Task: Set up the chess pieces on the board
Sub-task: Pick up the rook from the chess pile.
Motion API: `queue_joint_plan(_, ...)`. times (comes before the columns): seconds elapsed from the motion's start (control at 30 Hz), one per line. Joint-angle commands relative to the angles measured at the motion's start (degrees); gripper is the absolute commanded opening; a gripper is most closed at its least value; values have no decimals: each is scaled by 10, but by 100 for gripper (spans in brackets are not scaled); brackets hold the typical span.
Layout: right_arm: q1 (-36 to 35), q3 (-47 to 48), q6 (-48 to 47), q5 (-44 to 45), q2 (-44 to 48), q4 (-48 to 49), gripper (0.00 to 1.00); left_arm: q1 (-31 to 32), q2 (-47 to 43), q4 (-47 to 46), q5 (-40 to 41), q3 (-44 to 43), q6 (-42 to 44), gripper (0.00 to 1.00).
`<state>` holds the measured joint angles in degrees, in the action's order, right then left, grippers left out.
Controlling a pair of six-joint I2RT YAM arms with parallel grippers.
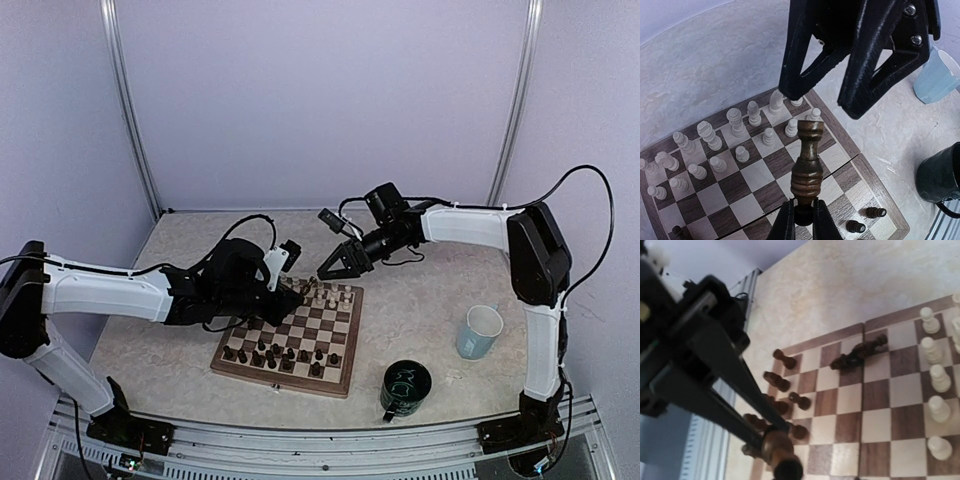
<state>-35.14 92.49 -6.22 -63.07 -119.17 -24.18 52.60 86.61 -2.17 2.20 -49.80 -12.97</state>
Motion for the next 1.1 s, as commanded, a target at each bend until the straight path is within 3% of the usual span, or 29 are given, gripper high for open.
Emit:
queue_joint_plan(0.0, -8, 20, 41, -46, -17, -3, 45, 6, -3, -30, -13, -3, 9, 0)
queue_joint_plan(0.37, -31, 19, 55, -62, -23, 6, 36, 11, -2, -35, -16, -2, 9, 0)
queue_joint_plan(0.63, -31, 14, 54, -65, -19, 13, 10, 12, 2, -34, -13, -2, 8, 0)
queue_joint_plan(0.73, -25, 18, 40, -51, -9, 6, 6, 12, 3, -17, -9, -8, 8, 0)
queue_joint_plan(0.9, 1, 15, -25, 21, 44, -25, 5, 6, -11, 68, 18, -31, 3, 0)
queue_joint_plan(1.07, -15, -57, -128, 125, 123, -42, 6, -38, -37, 169, 22, -95, -6, 0)
